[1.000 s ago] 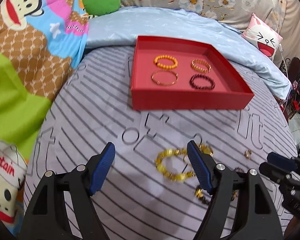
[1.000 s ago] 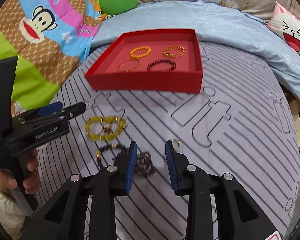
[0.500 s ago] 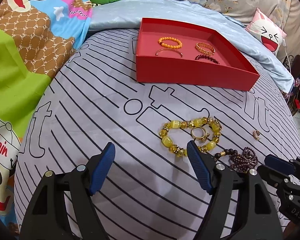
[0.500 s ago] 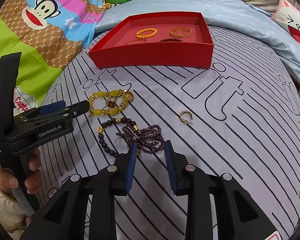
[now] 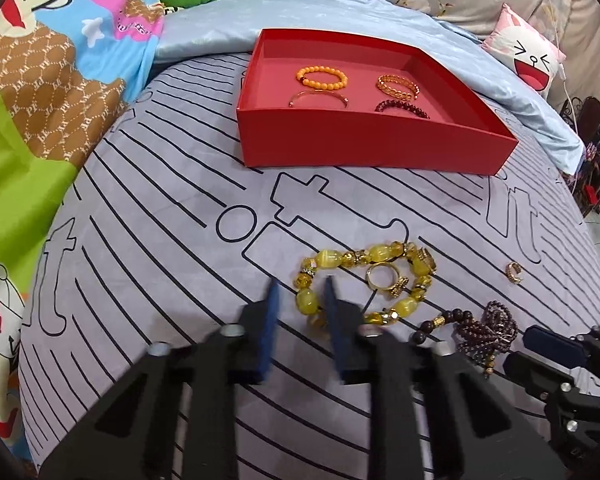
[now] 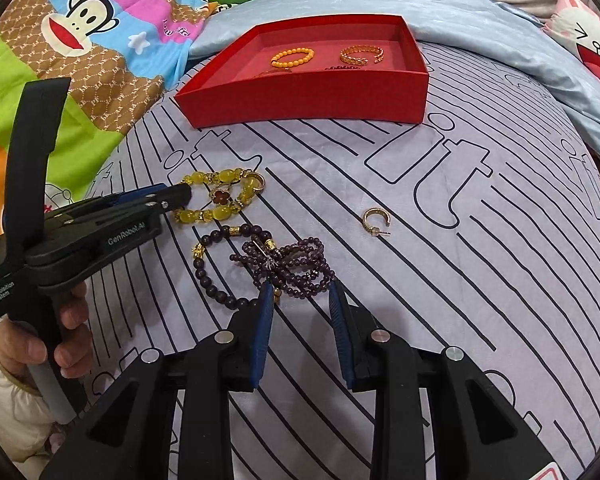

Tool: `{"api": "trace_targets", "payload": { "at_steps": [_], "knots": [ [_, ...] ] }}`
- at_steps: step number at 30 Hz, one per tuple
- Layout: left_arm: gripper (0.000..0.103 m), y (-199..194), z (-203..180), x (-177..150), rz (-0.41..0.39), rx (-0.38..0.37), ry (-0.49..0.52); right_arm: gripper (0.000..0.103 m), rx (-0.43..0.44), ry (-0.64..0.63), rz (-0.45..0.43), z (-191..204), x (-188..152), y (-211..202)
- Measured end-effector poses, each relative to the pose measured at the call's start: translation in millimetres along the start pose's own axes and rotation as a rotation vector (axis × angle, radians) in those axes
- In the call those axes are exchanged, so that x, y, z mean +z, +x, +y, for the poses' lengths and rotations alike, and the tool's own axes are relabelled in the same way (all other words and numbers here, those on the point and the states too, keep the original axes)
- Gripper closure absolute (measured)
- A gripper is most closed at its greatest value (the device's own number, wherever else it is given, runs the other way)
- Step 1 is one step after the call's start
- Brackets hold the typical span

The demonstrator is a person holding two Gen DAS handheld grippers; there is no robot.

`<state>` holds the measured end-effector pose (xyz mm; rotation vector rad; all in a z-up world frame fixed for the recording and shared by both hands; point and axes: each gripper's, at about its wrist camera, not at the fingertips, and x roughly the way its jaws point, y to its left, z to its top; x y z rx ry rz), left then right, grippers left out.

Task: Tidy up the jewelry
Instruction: 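Grasp the yellow glass bead bracelet with the left tool while the right tool grasps the dark purple beaded bracelet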

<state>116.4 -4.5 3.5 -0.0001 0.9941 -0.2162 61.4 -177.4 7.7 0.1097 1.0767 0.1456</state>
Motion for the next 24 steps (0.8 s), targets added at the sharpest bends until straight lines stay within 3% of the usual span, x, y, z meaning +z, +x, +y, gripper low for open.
{"api": "trace_targets", "payload": {
  "at_steps": [7, 24],
  "knots": [
    [0.094, -2, 4, -3, 0.002, -0.004, -0.004, 0.084, 0.009, -0.01, 0.01, 2, 0, 5],
    [0.094, -2, 2, -3, 0.005, 0.005, 0.003, 0.082, 0.019, -0.017, -0.016, 3, 15, 7]
  ]
}}
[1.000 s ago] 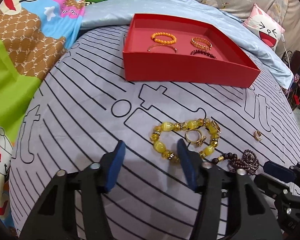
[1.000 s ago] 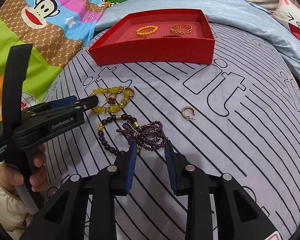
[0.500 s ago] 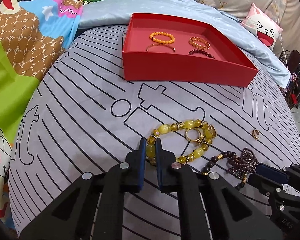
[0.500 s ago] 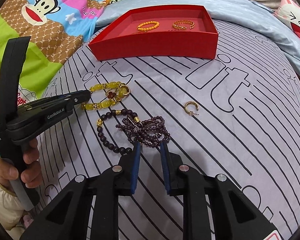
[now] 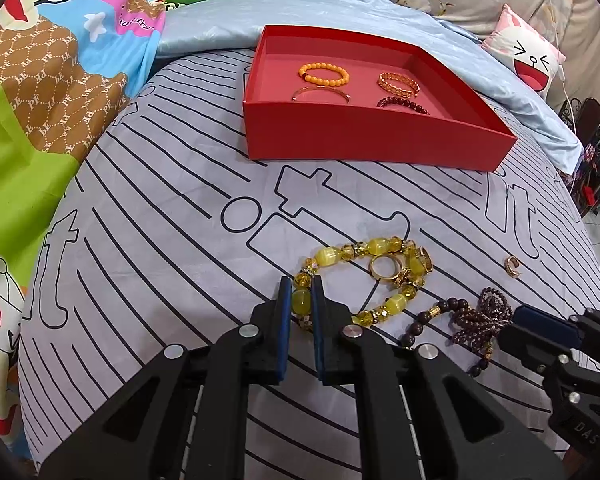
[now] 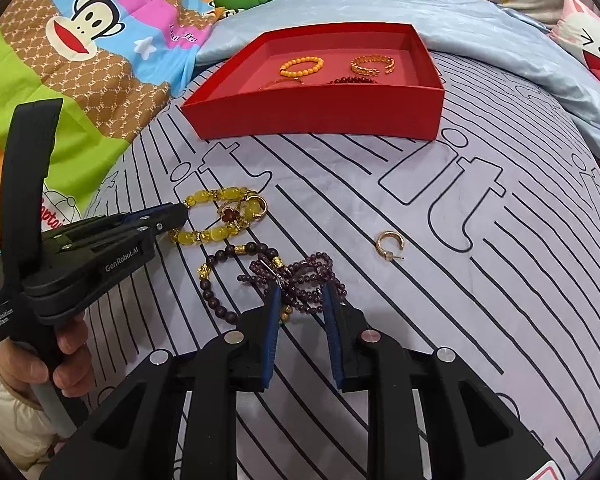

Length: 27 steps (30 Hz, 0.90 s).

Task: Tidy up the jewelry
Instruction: 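Grasp the yellow glass bead bracelet with the left tool while the right tool grasps the dark purple beaded bracelet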

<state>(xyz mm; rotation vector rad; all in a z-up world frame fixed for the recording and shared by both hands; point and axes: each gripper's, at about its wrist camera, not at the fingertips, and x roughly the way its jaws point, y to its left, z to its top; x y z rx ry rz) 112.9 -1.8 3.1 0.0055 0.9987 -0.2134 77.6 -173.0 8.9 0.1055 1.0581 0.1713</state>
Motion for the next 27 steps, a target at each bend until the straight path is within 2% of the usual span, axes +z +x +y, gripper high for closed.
{"api": "trace_targets", "payload": {
  "at_steps": [6, 9, 11, 12, 23, 27],
  "knots": [
    [0.094, 0, 0, -2, 0.002, -0.006, -0.001, 0.083, 0.007, -0.014, 0.004, 3, 2, 6],
    [0.094, 0, -1, -2, 0.003, -0.007, -0.001, 0.09, 0.002, -0.015, 0.002, 2, -1, 8],
    [0.094, -1, -1, -3, 0.004, -0.011, -0.003, 0.101, 0.016, -0.005, 0.006, 0, -2, 8],
    [0.094, -2, -1, -3, 0.006, -0.022, -0.006, 0.103, 0.013, 0.002, 0.002, -1, -1, 6],
    [0.094, -25, -6, 6, -0.032, -0.08, -0.015, 0.103, 0.03, 0.018, -0.068, -3, 11, -19],
    [0.094, -32, -9, 10, -0.042, -0.092, -0.014, 0.099, 0.033, 0.027, -0.055, -7, 14, -15]
  ]
}}
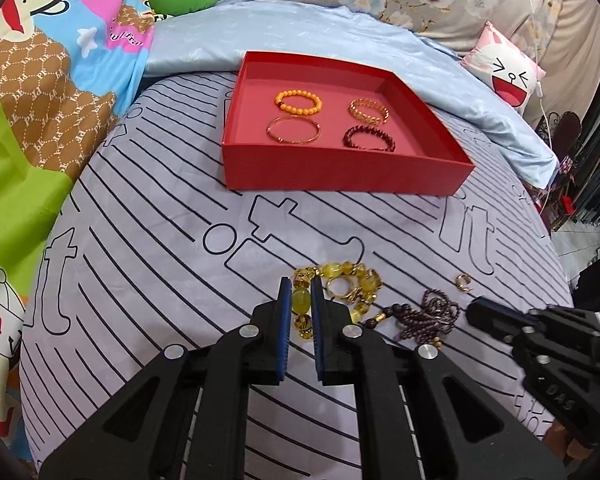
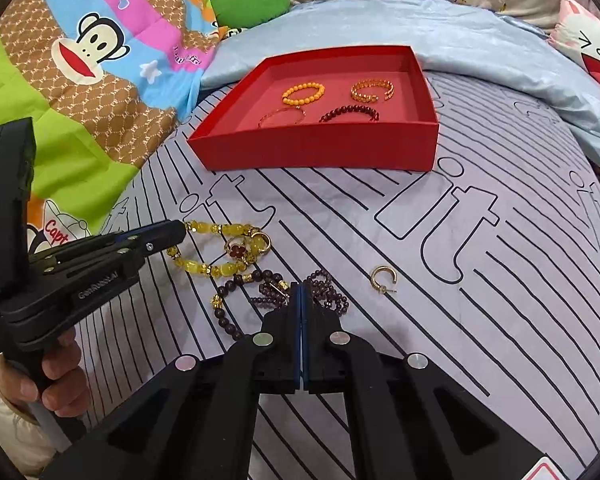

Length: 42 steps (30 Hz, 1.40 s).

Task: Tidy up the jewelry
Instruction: 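Grasp the yellow glass bead bracelet with the left tool while the right tool grasps the dark purple beaded bracelet, then carry both bracelets into the red tray and open both tools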

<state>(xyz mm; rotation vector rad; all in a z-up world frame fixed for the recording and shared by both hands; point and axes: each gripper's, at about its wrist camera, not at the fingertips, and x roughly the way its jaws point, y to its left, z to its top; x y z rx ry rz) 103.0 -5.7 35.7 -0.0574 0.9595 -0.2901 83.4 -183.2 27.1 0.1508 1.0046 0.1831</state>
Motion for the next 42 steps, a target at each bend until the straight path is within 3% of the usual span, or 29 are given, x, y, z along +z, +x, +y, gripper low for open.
{"api": "trace_targets", "payload": {
  "at_steps": [2, 5, 8, 12, 15, 16, 17, 21, 42],
  "knots": [
    [0.094, -1, -1, 1, -0.003, 0.0, 0.002, 0.08, -0.009, 0.007, 0.009, -1, 0, 3],
    [0.094, 0, -2, 0, 0.001, 0.007, 0.009, 0.058, -0.017, 0.01, 0.003, 0, 0, 7],
    [0.094, 3, -1, -1, 0.011, 0.008, 0.007, 0.054, -0.016, 0.003, 0.011, 2, 1, 14],
    [0.094, 5, -1, -2, 0.017, 0.01, 0.006, 0.054, -0.005, 0.002, 0.038, 2, 1, 26],
    [0.094, 6, 1, -2, 0.022, 0.013, 0.001, 0.06, 0.005, 0.0, 0.043, 2, -2, 30],
    [0.094, 7, 2, -2, 0.023, 0.014, 0.0, 0.068, 0.01, -0.002, 0.043, 2, -3, 30],
    [0.094, 8, 3, -2, 0.025, 0.014, -0.003, 0.083, 0.012, -0.004, 0.043, 3, -3, 29],
    [0.094, 6, 3, -1, 0.022, 0.01, -0.005, 0.098, 0.021, 0.002, 0.042, 1, -3, 26],
    [0.094, -41, -13, 30, -0.08, -0.077, 0.023, 0.099, 0.065, 0.049, -0.069, -4, 29, -21]
  ]
}}
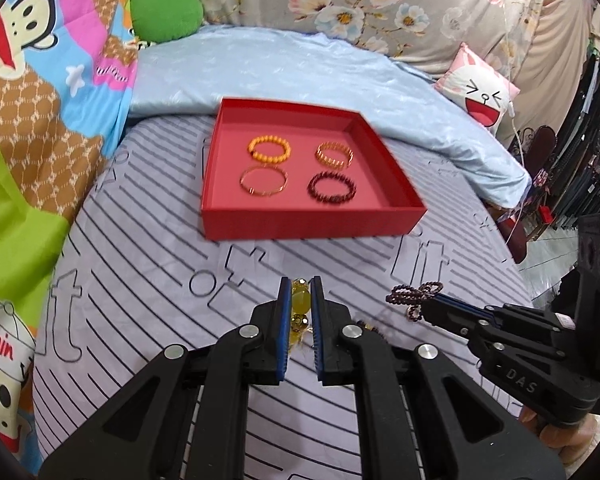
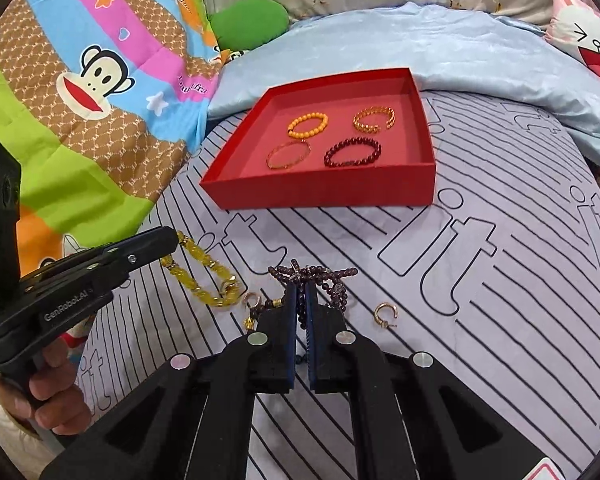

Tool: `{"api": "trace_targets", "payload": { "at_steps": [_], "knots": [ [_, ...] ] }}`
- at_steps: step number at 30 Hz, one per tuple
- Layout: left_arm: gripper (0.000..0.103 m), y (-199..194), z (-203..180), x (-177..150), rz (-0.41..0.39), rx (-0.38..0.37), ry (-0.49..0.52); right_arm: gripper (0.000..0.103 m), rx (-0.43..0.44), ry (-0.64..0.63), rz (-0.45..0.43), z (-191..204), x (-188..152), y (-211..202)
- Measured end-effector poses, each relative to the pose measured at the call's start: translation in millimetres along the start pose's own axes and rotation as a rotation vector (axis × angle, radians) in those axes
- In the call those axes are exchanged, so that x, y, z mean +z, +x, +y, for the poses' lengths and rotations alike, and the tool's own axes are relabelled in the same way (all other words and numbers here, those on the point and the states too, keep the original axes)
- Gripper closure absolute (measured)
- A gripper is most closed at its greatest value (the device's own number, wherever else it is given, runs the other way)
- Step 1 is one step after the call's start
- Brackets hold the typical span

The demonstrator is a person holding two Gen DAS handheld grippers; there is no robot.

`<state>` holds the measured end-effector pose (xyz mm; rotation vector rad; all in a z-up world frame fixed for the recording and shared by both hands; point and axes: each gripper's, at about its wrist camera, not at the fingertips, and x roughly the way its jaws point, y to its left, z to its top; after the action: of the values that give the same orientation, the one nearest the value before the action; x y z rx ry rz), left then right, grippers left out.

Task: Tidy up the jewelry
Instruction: 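Carry both bracelets into the red tray and open both tools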

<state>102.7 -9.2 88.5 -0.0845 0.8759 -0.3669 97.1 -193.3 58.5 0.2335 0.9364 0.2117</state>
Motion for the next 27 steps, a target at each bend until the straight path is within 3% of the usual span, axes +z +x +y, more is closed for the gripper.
{"api": "trace_targets", "payload": {
  "at_steps": [15, 22, 27],
  "knots": [
    [0.094, -10, -8, 74, -0.121, -0.017, 0.045, 0.099, -0.041, -0.012, -0.096, -8, 56, -8],
    [0.094, 4, -12, 117, -0.158, -0.068, 0.03, 0.099, -0.046, 0.001, -0.11, -16, 95, 12],
    [0.094, 30, -9, 135, -0.138, -0.081, 0.008, 0.099, -0.045, 0.013, -0.103, -21, 112, 33]
  ]
}}
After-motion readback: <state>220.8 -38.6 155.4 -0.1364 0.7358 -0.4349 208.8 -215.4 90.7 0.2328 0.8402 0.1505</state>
